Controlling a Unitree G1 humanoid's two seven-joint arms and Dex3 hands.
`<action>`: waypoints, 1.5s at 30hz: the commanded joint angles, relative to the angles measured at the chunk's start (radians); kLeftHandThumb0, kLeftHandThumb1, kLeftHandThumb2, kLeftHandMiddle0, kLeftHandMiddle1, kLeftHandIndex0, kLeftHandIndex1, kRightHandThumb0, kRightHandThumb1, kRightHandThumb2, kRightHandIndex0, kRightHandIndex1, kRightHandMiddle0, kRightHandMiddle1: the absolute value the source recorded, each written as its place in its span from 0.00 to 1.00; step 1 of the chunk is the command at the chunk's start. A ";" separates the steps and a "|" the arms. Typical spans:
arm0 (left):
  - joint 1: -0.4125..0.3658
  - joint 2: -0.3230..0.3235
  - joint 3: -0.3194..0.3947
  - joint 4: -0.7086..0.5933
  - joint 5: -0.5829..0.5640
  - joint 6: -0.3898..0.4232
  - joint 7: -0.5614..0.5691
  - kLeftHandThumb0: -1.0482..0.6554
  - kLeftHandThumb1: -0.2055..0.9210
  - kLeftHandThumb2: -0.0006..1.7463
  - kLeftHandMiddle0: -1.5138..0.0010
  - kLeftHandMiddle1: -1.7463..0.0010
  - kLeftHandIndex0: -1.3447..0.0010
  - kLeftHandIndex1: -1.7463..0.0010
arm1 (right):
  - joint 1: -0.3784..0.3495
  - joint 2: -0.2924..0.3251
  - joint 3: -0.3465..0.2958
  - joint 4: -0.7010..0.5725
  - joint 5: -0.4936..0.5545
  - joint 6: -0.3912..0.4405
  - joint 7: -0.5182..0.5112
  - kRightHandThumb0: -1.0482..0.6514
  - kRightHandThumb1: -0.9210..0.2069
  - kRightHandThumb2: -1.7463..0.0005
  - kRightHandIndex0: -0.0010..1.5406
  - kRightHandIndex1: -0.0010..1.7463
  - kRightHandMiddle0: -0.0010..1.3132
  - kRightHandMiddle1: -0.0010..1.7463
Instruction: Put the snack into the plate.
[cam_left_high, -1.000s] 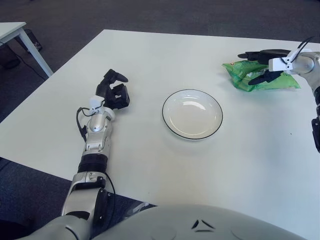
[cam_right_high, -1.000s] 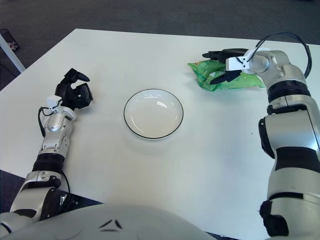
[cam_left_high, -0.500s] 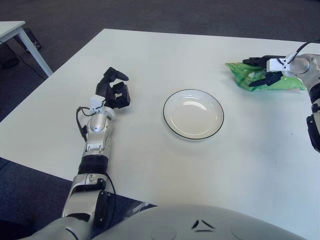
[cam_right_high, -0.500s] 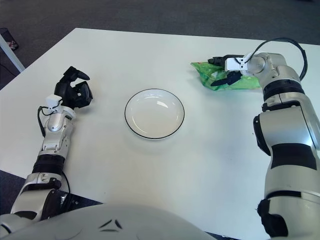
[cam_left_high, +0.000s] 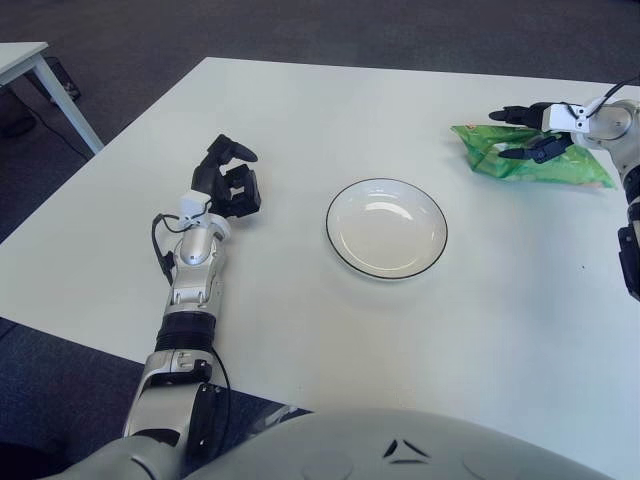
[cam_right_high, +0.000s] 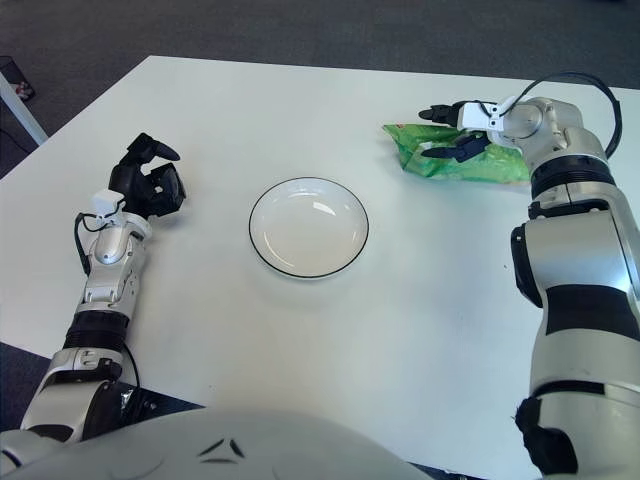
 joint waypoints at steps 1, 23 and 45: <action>0.208 -0.058 -0.009 0.093 -0.007 0.023 -0.009 0.36 0.60 0.64 0.30 0.00 0.64 0.00 | 0.009 0.026 -0.158 -0.002 0.156 0.049 -0.167 0.15 0.00 0.60 0.13 0.07 0.00 0.33; 0.208 -0.057 -0.004 0.093 -0.015 0.021 -0.023 0.36 0.60 0.64 0.30 0.00 0.64 0.00 | 0.015 0.172 -0.573 -0.188 0.655 0.219 -0.250 0.40 0.09 0.63 0.22 0.73 0.19 1.00; 0.209 -0.057 -0.007 0.090 -0.001 0.021 -0.010 0.36 0.59 0.65 0.30 0.00 0.63 0.00 | 0.176 0.250 -0.618 -0.251 0.717 0.444 -0.305 0.61 0.89 0.00 0.57 1.00 0.56 0.96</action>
